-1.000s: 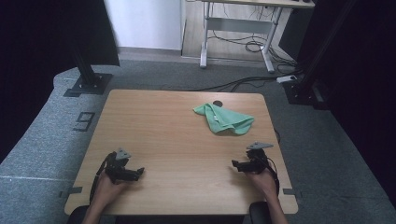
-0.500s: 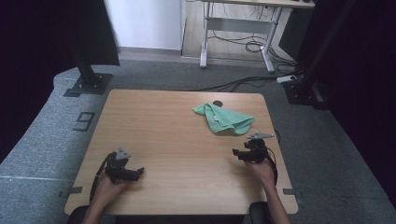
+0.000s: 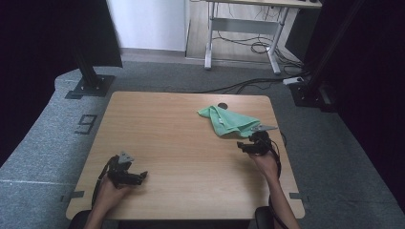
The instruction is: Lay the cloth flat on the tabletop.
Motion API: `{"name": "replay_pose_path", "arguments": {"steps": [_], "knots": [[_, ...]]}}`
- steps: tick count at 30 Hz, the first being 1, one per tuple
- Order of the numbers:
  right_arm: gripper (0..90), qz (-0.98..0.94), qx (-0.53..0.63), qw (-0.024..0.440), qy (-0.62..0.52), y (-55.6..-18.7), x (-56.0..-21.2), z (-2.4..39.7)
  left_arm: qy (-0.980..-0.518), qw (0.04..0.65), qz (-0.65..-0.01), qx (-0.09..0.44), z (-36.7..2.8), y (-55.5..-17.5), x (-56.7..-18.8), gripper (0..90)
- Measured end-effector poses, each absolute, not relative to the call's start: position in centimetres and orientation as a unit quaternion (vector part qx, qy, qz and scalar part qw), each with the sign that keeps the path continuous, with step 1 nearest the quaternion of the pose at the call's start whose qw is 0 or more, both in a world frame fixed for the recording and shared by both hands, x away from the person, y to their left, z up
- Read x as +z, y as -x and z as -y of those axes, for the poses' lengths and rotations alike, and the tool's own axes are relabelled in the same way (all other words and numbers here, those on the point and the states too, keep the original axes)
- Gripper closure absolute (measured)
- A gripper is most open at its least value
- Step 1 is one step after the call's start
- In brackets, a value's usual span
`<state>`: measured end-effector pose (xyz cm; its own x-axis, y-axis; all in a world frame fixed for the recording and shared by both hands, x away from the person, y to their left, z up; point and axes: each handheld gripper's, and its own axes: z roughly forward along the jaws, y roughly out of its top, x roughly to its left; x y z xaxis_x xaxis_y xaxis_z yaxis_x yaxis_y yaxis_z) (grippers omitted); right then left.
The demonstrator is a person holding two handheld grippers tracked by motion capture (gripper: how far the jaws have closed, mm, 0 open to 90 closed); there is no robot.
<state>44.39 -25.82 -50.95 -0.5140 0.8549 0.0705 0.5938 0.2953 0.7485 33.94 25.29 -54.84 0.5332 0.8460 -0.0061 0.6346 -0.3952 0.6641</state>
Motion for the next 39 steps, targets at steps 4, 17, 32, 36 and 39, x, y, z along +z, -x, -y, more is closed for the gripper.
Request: {"name": "replay_pose_path", "arguments": {"steps": [4,17,32,36,39], "knots": [[38.5,-0.789,0.368,0.174,-0.46,-45.2,-50.9,25.7,-0.818,0.312,-0.452,0.169,-25.3,-33.9,-54.8,1.2],[51.2,-0.792,0.348,0.182,-0.467,-47.9,-51.9,24.8,-0.818,0.312,-0.452,0.169,-25.3,-33.9,-54.8,1.2],[86.2,-0.795,0.348,0.166,-0.468,-49.2,-52.7,24.6,-0.818,0.313,-0.452,0.169,-25.3,-33.9,-54.9,1.2],[86.8,-0.798,0.358,0.159,-0.458,-48.6,-52.7,24.0,-0.818,0.312,-0.452,0.169,-25.3,-33.9,-54.8,1.2],[86.9,-0.801,0.362,0.154,-0.45,-48.1,-52.8,23.5,-0.818,0.312,-0.452,0.169,-25.3,-33.9,-54.8,1.2]]}}
